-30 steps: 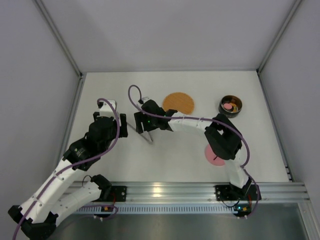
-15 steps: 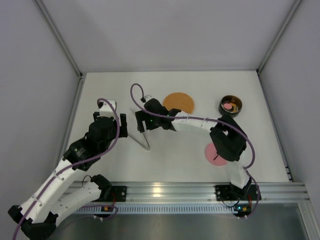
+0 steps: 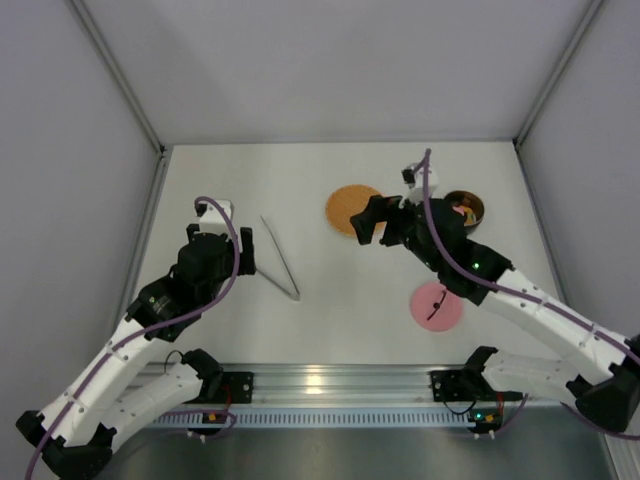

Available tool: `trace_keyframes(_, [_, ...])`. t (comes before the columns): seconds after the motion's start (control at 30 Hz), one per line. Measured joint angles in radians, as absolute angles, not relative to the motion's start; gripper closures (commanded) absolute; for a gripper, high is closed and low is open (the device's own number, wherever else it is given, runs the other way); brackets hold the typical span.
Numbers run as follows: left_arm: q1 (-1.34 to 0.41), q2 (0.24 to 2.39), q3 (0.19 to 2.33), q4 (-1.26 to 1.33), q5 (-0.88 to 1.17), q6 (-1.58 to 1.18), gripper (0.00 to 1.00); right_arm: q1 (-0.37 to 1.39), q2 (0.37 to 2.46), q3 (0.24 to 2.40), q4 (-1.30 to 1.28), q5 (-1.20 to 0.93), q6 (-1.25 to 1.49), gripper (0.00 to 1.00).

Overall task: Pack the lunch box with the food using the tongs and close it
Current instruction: Pick up the box lid from the center of the board.

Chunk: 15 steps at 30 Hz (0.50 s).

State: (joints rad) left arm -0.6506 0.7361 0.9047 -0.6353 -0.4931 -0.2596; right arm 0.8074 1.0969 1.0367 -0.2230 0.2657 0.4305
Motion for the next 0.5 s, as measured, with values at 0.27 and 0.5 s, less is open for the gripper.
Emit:
trace_keyframes(0.27, [-0.651,0.738,0.905,-0.635,-0.487,-0.26,0.24,0.807,0.831,0.906,-0.296,0.386,0.447,0.03])
trace_keyframes(0.5, [-0.651,0.748,0.901,-0.634,-0.468,-0.259,0.24,0.807,0.733,0.876,-0.433,0.506,0.467,0.02])
